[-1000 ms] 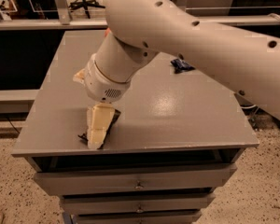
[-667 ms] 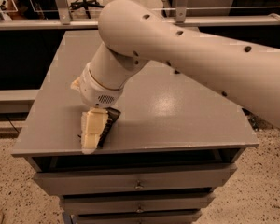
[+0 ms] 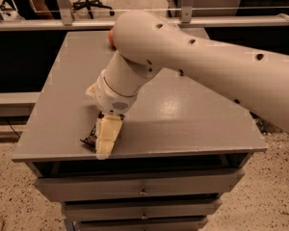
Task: Move rxbar chocolate near rxbar blueberry
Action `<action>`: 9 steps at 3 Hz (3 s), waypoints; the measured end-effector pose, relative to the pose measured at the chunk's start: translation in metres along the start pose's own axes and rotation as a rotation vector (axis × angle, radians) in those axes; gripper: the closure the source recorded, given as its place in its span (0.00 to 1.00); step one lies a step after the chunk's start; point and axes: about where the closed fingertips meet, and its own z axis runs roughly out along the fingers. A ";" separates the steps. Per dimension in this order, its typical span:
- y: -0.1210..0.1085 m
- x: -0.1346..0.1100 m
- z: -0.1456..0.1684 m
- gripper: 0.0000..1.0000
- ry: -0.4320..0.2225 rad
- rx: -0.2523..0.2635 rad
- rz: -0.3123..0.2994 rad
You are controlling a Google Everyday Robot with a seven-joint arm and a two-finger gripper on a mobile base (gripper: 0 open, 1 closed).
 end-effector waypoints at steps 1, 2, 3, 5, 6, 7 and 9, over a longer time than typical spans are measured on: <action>0.002 0.014 -0.003 0.00 0.013 -0.001 0.002; 0.006 0.021 0.002 0.18 0.009 -0.017 0.010; 0.008 0.026 0.006 0.41 0.002 -0.023 0.023; 0.007 0.024 0.001 0.87 0.002 -0.023 0.023; 0.006 0.021 -0.004 1.00 0.002 -0.023 0.023; 0.006 0.020 -0.005 1.00 0.002 -0.023 0.023; -0.007 0.019 -0.047 1.00 0.032 0.015 0.017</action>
Offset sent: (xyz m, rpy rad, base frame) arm -0.0001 -0.0250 -0.0251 -0.0108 0.0397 -0.0059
